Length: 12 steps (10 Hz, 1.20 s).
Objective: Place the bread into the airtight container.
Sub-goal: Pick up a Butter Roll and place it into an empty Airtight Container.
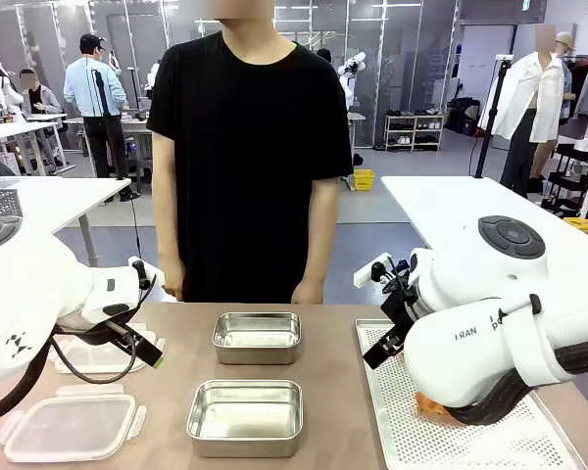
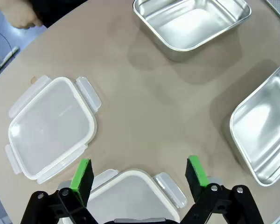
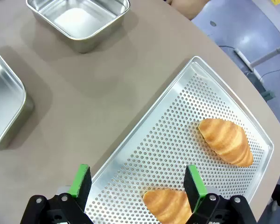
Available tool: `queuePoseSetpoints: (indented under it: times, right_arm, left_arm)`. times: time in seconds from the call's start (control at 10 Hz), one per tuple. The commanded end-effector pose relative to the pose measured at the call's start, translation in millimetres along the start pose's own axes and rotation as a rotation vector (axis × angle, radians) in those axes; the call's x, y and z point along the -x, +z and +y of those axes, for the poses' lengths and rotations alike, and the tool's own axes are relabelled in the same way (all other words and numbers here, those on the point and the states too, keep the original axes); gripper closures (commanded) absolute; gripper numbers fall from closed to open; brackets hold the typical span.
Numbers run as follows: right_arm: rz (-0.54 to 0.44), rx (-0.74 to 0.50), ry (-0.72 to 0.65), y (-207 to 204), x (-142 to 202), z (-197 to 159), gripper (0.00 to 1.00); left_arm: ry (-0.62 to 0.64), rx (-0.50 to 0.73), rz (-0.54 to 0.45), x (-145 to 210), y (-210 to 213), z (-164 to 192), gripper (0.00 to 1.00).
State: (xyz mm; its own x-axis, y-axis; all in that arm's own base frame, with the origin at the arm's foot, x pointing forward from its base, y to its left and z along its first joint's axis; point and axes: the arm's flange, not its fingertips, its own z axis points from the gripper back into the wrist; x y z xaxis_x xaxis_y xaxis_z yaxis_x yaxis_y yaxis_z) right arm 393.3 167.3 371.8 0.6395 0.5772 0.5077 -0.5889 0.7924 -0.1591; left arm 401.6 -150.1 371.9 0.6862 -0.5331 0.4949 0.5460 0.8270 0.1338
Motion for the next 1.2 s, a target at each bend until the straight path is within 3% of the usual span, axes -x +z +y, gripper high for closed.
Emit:
queuePoseSetpoints:
  times: [0.0, 1.1]
  right_arm:
    - [0.0, 0.0, 0.0, 0.0, 0.0, 0.0, 0.0]
    - [0.0, 0.001, 0.003, 0.0, -0.1, 0.2, 0.0]
  left_arm:
    - [0.0, 0.0, 0.0, -0.1, 0.0, -0.2, 0.0]
    - [-0.002, 0.0, 0.0, -0.2, 0.0, -0.6, 0.0]
